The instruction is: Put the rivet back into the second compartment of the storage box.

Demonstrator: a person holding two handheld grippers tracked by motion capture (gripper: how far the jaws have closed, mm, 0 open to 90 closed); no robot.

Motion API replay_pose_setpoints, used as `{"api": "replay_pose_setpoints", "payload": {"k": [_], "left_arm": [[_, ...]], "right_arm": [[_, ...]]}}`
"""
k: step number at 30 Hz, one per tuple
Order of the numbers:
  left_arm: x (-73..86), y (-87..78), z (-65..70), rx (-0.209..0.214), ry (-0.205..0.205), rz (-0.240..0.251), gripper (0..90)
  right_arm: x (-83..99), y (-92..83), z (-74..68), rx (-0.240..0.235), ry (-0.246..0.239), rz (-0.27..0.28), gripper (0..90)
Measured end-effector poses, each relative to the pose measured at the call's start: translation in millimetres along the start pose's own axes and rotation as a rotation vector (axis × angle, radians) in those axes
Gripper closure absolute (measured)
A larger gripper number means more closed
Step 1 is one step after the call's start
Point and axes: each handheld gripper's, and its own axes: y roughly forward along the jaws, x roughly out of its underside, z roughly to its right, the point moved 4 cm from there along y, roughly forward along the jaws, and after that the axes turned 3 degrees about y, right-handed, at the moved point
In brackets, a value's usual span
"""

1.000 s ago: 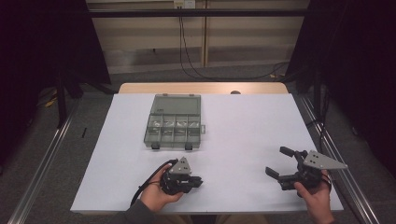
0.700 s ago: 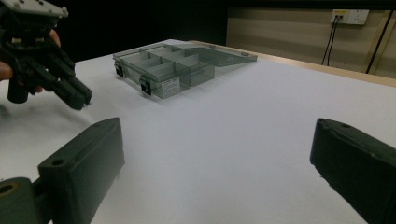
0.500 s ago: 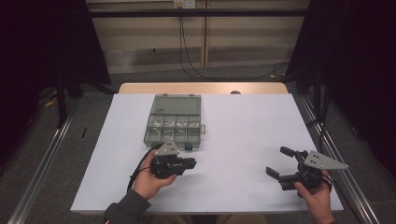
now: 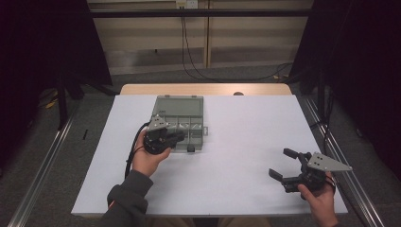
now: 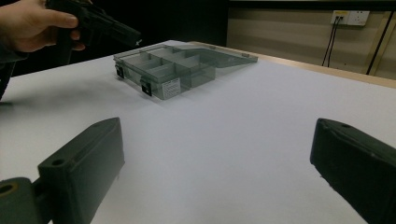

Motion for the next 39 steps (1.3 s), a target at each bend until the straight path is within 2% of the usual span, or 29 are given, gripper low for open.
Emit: {"api": "replay_pose_setpoints", "payload": {"k": [4,5,7,11,14,18,21,22,24,28,29,32,35,39], "left_arm": [[-0.5,10.1,-13.3,-0.069,-0.02,-0.007,82.3],[-0.1,12.6,-17.1,-0.099,-0.015,-0.011,82.2],[-0.1,15.3,-21.9,-0.119,-0.027,-0.002,82.3],[-1.9,19.2,-35.5,-0.203,-0.029,0.009,82.2],[-1.3,22.4,-44.3,-0.219,-0.071,0.028,82.2],[4.2,28.2,-53.2,-0.26,-0.085,0.013,81.8],[7.7,29.1,-60.0,-0.293,-0.099,0.008,78.3],[8.2,29.4,-61.5,-0.285,-0.111,0.015,73.3],[8.4,27.4,-62.0,-0.283,-0.107,0.018,64.9],[3.6,16.6,-55.6,-0.228,-0.119,0.045,50.7],[2.5,13.2,-52.8,-0.205,-0.123,0.05,46.4],[1.7,2.8,-43.0,-0.158,-0.096,0.075,33.9],[6.0,-9.1,-30.9,-0.124,-0.096,0.102,25.8],[15.5,-21.0,-17.5,-0.095,-0.074,0.111,18.8]], "right_arm": [[0.0,-0.7,-0.4,0.0,0.0,0.0,2.6],[0.0,-1.0,-0.6,-0.002,0.001,-0.001,2.7],[0.0,-1.6,-0.6,-0.001,0.0,-0.001,2.7],[0.2,-1.7,-0.6,-0.002,0.001,-0.001,2.7],[0.0,-1.5,-1.0,-0.003,0.001,-0.001,2.7],[0.2,-1.5,-1.1,-0.004,0.002,-0.002,2.6],[0.1,-1.9,-0.9,-0.003,0.002,-0.001,2.6],[0.1,-2.0,-0.9,-0.003,0.002,0.001,2.6],[0.1,-2.2,-0.9,-0.004,0.001,0.0,2.7],[0.4,-3.0,-0.2,-0.004,0.001,0.0,2.7],[0.4,-3.2,-0.2,-0.003,0.002,0.0,2.6],[0.4,-3.5,-0.4,-0.002,0.0,0.0,2.6],[0.1,-3.2,-1.1,0.0,0.0,0.0,2.7],[0.2,-3.0,-1.6,-0.002,0.0,-0.004,2.6]]}}
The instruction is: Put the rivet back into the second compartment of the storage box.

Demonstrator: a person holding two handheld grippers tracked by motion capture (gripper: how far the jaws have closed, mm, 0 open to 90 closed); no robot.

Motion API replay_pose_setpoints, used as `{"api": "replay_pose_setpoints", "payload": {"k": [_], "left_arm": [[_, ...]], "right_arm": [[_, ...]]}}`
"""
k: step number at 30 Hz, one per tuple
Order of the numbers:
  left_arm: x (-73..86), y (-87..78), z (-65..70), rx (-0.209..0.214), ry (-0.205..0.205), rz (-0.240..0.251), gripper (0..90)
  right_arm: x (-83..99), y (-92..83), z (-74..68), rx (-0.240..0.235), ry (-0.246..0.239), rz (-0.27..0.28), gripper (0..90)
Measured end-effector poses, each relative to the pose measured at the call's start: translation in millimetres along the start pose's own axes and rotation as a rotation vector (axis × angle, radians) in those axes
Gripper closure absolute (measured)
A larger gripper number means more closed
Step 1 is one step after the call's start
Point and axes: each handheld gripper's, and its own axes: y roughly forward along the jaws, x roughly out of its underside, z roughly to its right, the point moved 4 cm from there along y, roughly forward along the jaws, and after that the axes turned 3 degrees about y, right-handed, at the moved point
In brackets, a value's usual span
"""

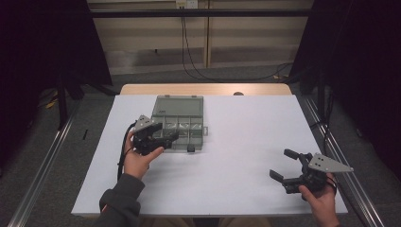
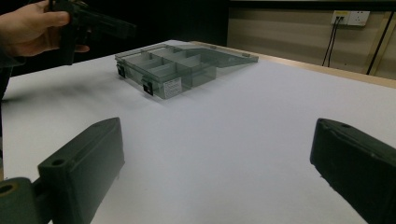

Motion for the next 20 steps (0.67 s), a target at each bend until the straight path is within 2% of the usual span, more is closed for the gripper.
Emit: {"api": "replay_pose_setpoints", "payload": {"k": [3,7,10,11,13,15,20], "left_arm": [[7.8,-11.9,7.2,0.014,0.021,0.019,13.9],[17.7,-30.0,15.6,0.028,0.026,0.046,11.4],[26.6,-44.6,19.6,0.036,0.019,0.088,9.0],[30.0,-49.0,19.4,0.031,0.028,0.098,8.7],[35.4,-56.2,18.1,0.031,0.015,0.116,7.1],[37.0,-60.7,16.5,0.023,0.027,0.126,6.5],[39.4,-64.7,15.2,0.027,0.004,0.136,5.2]], "right_arm": [[0.1,-0.2,0.4,0.003,0.0,0.002,2.6],[0.1,-0.9,1.0,0.004,0.0,0.004,2.6],[0.1,-0.8,0.8,0.005,0.0,0.002,2.6],[0.1,-0.7,0.7,0.005,-0.002,0.002,2.6],[0.3,-0.3,0.3,0.004,-0.001,0.0,2.6],[-0.2,0.2,0.1,0.004,-0.001,0.002,2.6],[-0.6,1.9,-0.3,0.001,-0.004,0.001,2.7]]}}
